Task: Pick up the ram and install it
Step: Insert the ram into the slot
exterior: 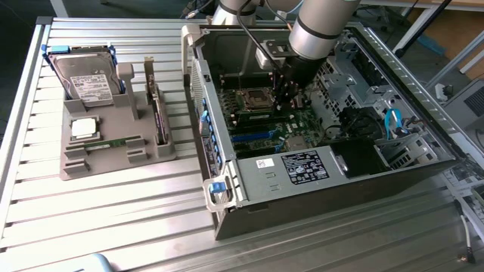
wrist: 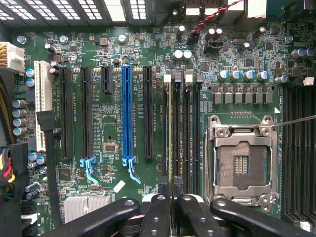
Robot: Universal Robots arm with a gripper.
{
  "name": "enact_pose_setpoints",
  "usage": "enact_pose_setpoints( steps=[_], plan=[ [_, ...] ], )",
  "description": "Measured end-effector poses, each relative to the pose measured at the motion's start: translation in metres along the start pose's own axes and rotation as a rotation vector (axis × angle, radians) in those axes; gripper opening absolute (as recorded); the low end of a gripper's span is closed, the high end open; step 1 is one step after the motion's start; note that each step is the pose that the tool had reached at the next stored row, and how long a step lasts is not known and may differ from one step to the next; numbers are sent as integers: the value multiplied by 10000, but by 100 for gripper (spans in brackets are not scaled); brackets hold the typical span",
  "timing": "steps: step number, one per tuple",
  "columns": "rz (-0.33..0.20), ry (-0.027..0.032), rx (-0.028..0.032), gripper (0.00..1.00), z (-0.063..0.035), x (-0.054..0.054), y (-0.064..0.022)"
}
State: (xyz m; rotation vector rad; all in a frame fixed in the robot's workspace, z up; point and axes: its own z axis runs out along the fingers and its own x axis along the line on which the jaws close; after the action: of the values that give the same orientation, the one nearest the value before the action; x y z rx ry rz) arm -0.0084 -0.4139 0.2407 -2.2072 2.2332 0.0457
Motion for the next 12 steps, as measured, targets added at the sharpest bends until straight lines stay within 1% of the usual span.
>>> enact_pose_setpoints(
  steps=[6, 7, 8, 12],
  plan=[
    [0, 2, 0, 12, 8, 0, 0],
    [-1, -6, 0, 12, 11, 2, 0],
    [-12, -32, 0, 12, 11, 2, 0],
    [-28, -33, -1, 12, 11, 2, 0]
  ],
)
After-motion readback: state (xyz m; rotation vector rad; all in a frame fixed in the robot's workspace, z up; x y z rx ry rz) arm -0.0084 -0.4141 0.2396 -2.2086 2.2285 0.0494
